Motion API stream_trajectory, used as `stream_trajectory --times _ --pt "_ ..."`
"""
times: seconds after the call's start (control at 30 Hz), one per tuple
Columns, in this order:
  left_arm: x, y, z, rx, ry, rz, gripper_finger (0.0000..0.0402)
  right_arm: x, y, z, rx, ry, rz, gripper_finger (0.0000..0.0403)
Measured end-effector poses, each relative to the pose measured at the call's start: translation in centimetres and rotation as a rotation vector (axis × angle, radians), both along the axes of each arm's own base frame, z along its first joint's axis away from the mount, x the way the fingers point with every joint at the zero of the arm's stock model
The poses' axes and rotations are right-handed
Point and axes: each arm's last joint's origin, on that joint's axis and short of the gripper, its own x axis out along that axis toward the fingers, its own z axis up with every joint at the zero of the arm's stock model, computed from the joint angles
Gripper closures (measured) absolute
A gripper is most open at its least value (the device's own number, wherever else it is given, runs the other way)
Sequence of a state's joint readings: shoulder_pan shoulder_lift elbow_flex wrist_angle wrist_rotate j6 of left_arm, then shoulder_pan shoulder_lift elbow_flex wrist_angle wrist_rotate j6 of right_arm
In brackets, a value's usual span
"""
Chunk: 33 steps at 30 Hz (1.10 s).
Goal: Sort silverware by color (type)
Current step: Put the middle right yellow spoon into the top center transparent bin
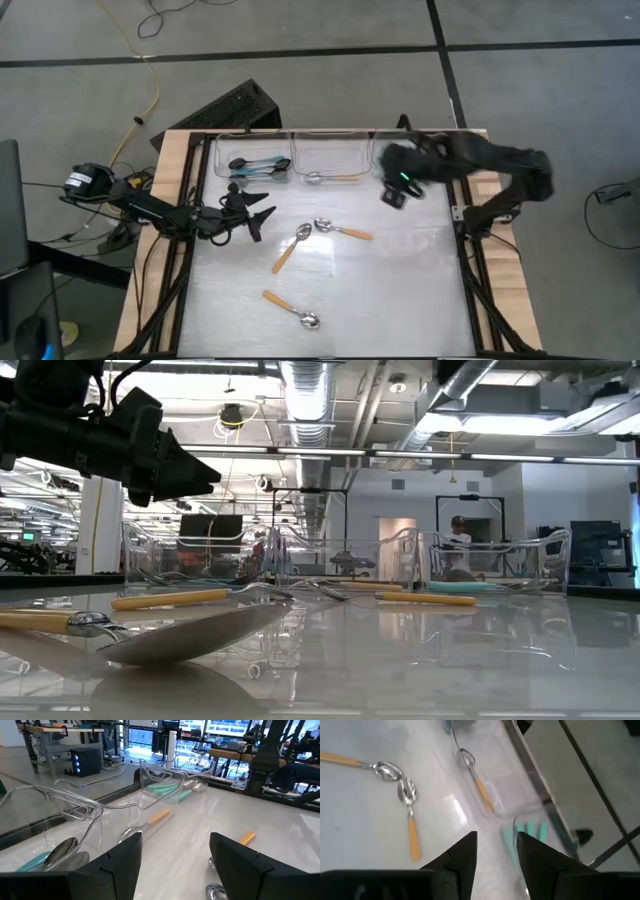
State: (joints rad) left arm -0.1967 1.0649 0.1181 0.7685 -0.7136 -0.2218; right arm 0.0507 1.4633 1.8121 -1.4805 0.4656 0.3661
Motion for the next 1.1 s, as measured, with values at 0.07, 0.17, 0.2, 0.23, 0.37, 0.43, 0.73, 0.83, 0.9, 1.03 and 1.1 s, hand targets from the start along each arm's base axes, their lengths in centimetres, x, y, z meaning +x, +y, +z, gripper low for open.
stream_trajectory --times 0.07,0.17,0.2,0.23,0.37,0.43,0.73,0.83,0.9,1.03,1.1 --pt "0.0 0.0 0.0 0.000 0.000 0.000 0.0184 -1.9 1.6 -1.3 0.011 -0.050 -0.041 0.0239" --pt "0.0 0.0 0.0 0.000 0.000 0.000 0.0184 -3.7 3.8 -4.0 0.053 -0.139 -0.078 0.0239" --pt "0.0 0.0 0.0 0.000 0.000 0.000 0.0184 -4.0 4.5 -5.0 0.071 -0.166 -0.073 0.0239" --pt "0.0 0.0 0.0 0.000 0.000 0.000 0.0184 -4.2 5.2 -5.9 0.093 -0.205 -0.056 0.0239" --pt "0.0 -0.1 0.0 -0.009 -0.001 -0.032 0.0184 -3.5 8.0 -9.3 0.180 -0.384 0.051 0.0240" --pt "0.1 -0.2 0.0 -0.015 -0.003 -0.058 0.0184 -2.5 9.4 -11.0 0.216 -0.460 0.122 0.0240" --pt "0.2 -0.5 0.0 -0.066 -0.015 -0.193 0.0184 2.3 13.1 -18.3 0.181 -0.422 0.221 0.0206" --pt "0.3 -0.6 0.0 -0.076 -0.015 -0.226 0.0184 3.9 13.2 -20.4 0.166 -0.394 0.197 0.0176" --pt "0.3 -0.6 0.0 -0.076 -0.014 -0.227 0.0184 5.0 12.9 -21.7 0.156 -0.388 0.179 0.0153" --pt "0.3 -0.6 0.0 -0.072 -0.015 -0.207 0.0184 6.8 12.3 -23.5 0.132 -0.402 0.170 0.0122" --pt "0.2 -0.5 0.0 -0.070 -0.016 -0.195 0.0184 7.5 11.9 -24.0 0.113 -0.414 0.175 0.0113"
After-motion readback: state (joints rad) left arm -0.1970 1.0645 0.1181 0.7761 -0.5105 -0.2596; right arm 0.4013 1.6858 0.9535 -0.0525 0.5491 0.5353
